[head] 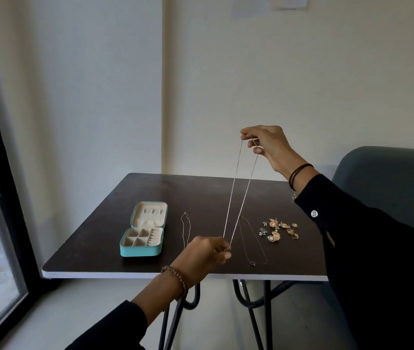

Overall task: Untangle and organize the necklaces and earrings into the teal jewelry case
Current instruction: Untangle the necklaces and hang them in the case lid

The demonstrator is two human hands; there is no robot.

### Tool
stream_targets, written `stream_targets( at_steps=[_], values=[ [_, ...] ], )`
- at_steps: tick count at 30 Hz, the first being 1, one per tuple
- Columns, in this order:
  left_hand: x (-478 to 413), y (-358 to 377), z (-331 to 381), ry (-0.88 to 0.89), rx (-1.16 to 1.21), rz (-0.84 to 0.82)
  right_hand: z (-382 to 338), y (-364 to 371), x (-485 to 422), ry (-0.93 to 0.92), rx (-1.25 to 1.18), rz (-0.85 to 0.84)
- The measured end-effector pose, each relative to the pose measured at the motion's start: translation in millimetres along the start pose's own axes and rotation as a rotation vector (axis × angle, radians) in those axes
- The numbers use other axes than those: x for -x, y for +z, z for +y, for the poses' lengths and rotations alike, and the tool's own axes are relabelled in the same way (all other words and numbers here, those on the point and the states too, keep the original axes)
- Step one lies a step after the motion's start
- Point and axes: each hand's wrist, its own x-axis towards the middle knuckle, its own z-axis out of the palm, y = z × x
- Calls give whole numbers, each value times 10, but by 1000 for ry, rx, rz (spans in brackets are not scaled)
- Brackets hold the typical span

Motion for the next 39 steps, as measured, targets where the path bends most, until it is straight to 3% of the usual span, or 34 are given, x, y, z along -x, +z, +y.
stream_targets(
  at_steps=[4,10,16,29,39],
  values=[
    [70,-74,70,159,-492,50,66,31,-47,-5,-5,7],
    [21,-102,3,475,-732,151,202,94,-113,13,-18,12],
    [20,-36,-111,558,-762,143,480,201,-144,9,92,-34],
    [59,205,-396,441,-574,161,1504,457,-358,-220,498,-100],
    [14,250,-487,382,-499,140,2040,746,-537,-148,680,-111]
  ],
)
